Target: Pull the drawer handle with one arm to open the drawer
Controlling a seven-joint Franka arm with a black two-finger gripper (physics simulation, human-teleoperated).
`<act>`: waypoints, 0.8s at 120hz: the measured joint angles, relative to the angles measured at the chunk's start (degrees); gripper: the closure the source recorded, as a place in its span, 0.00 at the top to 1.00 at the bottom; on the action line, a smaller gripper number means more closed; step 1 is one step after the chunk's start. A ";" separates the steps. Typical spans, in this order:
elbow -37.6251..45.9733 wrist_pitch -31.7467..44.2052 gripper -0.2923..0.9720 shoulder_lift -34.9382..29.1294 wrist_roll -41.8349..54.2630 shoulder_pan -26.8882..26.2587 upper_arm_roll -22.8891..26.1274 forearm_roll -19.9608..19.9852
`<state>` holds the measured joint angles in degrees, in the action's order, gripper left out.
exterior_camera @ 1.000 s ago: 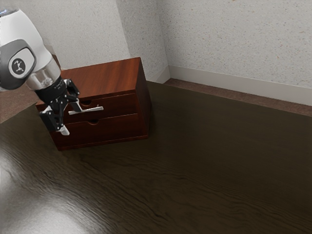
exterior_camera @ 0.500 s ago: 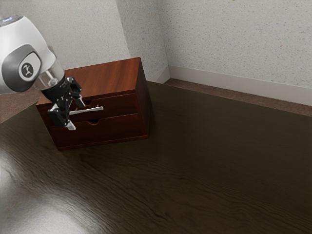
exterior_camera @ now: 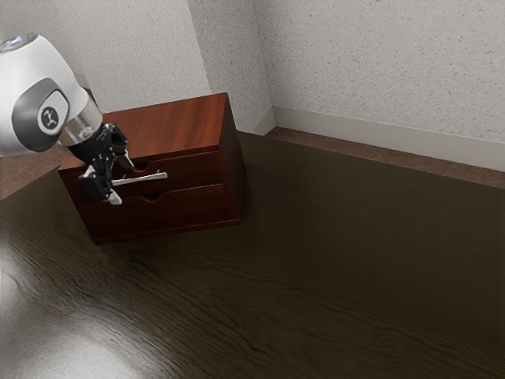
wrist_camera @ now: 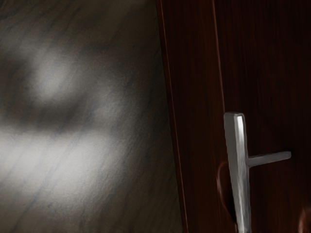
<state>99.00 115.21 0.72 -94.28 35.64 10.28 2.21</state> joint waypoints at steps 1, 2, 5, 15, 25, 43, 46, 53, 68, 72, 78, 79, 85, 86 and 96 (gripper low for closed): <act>-0.03 0.04 0.77 0.04 0.00 -0.01 0.00 0.00; -0.05 0.08 0.77 0.10 -0.01 -0.03 -0.01 -0.01; -0.10 0.21 0.77 0.26 -0.02 -0.07 -0.01 -0.01; -0.27 0.72 0.77 0.86 -0.05 -0.23 0.00 -0.01; -0.35 1.25 0.77 1.16 -0.08 -0.44 0.00 -0.02; -0.36 1.85 0.58 1.24 -0.18 -0.92 0.00 -0.02; -0.37 1.91 0.56 1.24 -0.19 -1.00 0.00 -0.02; -0.34 2.04 0.51 1.24 -0.20 -1.18 0.00 -0.02; -0.35 2.24 0.45 1.24 -0.20 -1.51 -0.07 -0.03; -0.47 2.27 0.44 1.28 -0.20 -1.54 -0.07 -0.04; -1.29 2.32 0.43 1.68 -0.15 -1.55 -0.08 -0.06; -1.38 2.32 0.43 1.73 -0.14 -1.55 -0.08 -0.06; -1.72 2.36 0.42 1.91 -0.07 -1.43 -0.09 -0.08; -1.76 2.36 0.42 1.93 -0.06 -1.41 -0.10 -0.08; -1.91 2.40 0.41 2.19 0.05 -1.03 -0.16 -0.09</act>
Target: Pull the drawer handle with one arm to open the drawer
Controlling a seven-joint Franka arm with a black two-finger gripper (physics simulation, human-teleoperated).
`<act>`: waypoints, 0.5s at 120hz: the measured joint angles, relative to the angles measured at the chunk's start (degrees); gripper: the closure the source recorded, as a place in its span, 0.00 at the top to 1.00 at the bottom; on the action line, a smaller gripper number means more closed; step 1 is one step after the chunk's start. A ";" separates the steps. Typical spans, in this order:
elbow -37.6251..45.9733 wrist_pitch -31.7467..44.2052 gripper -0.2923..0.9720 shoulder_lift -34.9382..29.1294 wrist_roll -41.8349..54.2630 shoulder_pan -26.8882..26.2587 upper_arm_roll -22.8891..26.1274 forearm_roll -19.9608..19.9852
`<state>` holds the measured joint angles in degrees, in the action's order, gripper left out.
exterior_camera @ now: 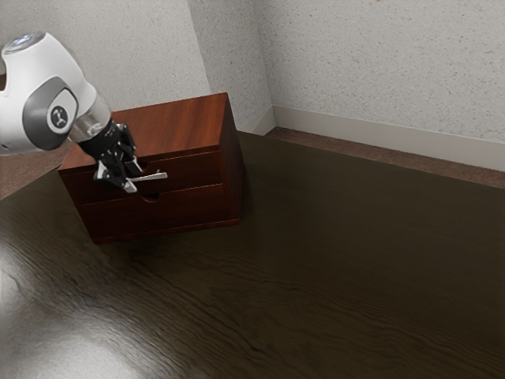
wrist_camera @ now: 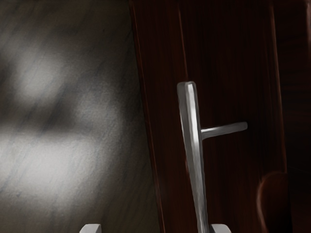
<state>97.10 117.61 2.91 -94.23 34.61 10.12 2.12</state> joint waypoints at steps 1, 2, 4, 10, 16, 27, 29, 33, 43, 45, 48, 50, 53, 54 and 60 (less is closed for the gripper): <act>-0.01 0.00 0.41 0.04 0.01 0.05 0.00 0.00; -0.01 0.01 0.41 0.07 0.02 0.08 -0.02 0.00; -0.02 0.01 0.41 0.13 0.04 -0.07 -0.29 0.01; -0.03 0.02 0.41 0.22 0.11 -0.12 -0.84 0.01; -0.04 0.03 0.41 0.30 0.23 -0.06 -1.40 0.03; -0.04 0.05 0.41 0.47 0.46 0.62 -1.92 0.05; -0.04 0.05 0.41 0.53 0.50 0.75 -1.97 0.06; -0.03 0.07 0.41 0.62 0.58 0.95 -2.04 0.06; -0.21 0.63 0.41 1.20 0.96 1.08 -2.05 0.06; -0.62 0.74 0.41 1.59 1.04 1.01 -2.06 0.03; -1.17 0.89 0.41 2.10 1.15 0.86 -2.04 -0.09; -1.45 0.98 0.41 2.38 1.22 0.76 -1.99 -0.19; -1.74 1.16 0.41 2.68 1.33 0.49 -1.89 -0.31; -1.81 1.22 0.41 2.75 1.37 0.42 -1.90 -0.35; -1.99 1.59 0.41 3.11 1.58 0.09 -1.95 -0.50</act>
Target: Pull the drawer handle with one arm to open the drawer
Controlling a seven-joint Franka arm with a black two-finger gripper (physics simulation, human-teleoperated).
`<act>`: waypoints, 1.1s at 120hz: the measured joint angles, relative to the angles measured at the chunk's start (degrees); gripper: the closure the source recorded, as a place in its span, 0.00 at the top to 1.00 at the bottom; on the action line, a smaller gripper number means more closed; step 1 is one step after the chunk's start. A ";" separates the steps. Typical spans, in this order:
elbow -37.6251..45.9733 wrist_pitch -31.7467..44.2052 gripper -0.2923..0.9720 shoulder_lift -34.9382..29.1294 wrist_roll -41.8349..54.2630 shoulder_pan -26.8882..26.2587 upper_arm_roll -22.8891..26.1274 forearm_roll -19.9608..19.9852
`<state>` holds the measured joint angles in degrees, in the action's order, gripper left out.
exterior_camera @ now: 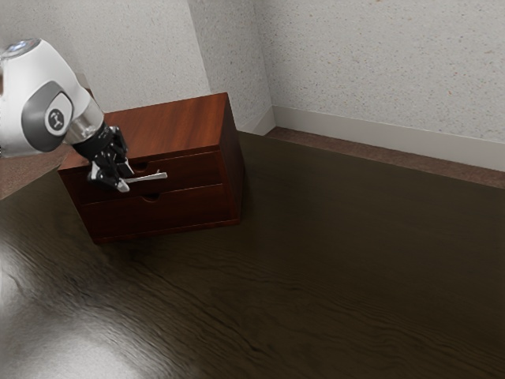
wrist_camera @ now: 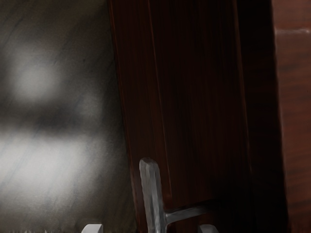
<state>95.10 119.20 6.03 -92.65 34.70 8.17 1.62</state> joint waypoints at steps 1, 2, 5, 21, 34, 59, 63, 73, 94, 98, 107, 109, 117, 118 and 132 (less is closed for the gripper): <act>0.00 0.06 0.41 0.06 0.03 -0.01 0.01 -0.02; 0.00 0.11 0.41 0.11 0.07 0.00 0.03 -0.05; 0.05 0.31 0.41 0.22 0.17 0.00 0.07 -0.11; 0.13 1.66 0.41 1.08 0.72 -0.07 0.09 -0.27; 0.91 2.97 0.41 1.07 1.12 -0.20 0.05 -0.30; 2.36 4.25 0.41 0.01 1.57 -0.43 -0.09 -0.31; 2.46 4.44 0.41 -0.09 1.64 -0.55 -0.12 -0.28; 3.31 4.88 0.41 -0.49 1.73 -0.82 -0.13 -0.29; 6.16 5.74 0.41 -2.47 1.86 -1.31 0.11 -0.26; 6.66 5.88 0.41 -3.05 1.92 -1.45 0.12 -0.23; 7.87 6.12 0.41 -4.35 2.06 -1.46 0.15 -0.16; 8.13 6.17 0.41 -4.62 2.09 -1.47 0.16 -0.14; 9.24 6.30 0.41 -5.63 2.18 -1.49 0.18 -0.05; 9.39 6.31 0.41 -5.74 2.19 -1.48 0.19 -0.03; 12.37 6.57 0.41 -7.94 2.30 -1.80 0.13 0.13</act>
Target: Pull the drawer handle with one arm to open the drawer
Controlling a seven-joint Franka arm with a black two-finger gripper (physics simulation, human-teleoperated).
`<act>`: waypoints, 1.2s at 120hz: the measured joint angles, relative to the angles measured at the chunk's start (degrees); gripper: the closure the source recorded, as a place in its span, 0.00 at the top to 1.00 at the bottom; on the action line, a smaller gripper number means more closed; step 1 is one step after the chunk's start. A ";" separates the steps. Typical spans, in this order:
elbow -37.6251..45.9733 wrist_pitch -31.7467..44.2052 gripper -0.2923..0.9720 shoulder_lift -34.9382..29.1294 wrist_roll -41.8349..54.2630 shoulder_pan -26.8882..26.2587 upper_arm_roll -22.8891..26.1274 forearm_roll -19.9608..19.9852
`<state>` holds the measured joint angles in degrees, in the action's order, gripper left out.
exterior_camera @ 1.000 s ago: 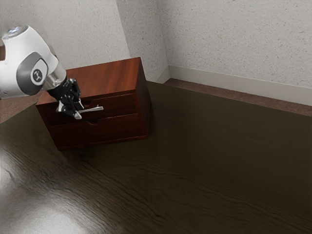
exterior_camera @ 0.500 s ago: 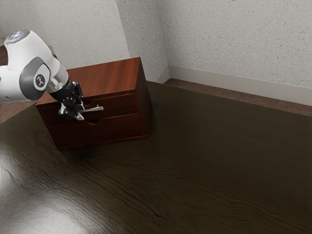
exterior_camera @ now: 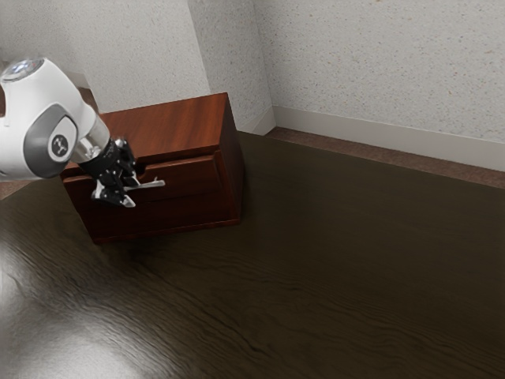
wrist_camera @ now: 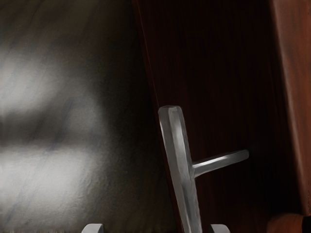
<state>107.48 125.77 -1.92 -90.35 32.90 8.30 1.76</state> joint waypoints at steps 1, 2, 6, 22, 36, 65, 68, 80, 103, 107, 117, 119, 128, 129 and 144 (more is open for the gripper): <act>0.12 0.02 0.41 -0.09 0.01 -0.02 0.01 0.01; 0.22 0.04 0.41 -0.16 0.01 -0.05 0.01 0.02; 0.58 0.11 0.41 -0.41 0.04 -0.17 0.03 0.05; 2.10 0.31 0.41 -1.54 0.14 -0.51 0.09 0.13; 3.44 0.39 0.41 -2.82 0.20 -0.55 0.08 0.13; 6.71 0.46 0.40 -5.67 0.31 -0.21 0.11 0.16; 7.06 0.47 0.40 -5.93 0.32 -0.19 0.11 0.16; 8.30 0.48 0.40 -7.16 0.34 -0.10 0.12 0.26; 11.20 0.49 0.40 -9.91 0.30 0.02 0.13 0.44; 11.62 0.49 0.40 -10.37 0.29 0.03 0.13 0.47; 12.55 0.50 0.40 -11.26 0.28 0.10 0.13 0.54; 12.74 0.50 0.40 -11.43 0.28 0.10 0.13 0.54; 13.57 0.49 0.40 -12.13 0.26 0.10 0.12 0.63; 13.63 0.49 0.40 -12.20 0.26 0.11 0.13 0.64; 15.30 0.49 0.40 -13.73 0.25 0.12 0.20 0.77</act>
<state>122.78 126.27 -15.65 -90.10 33.02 8.51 2.53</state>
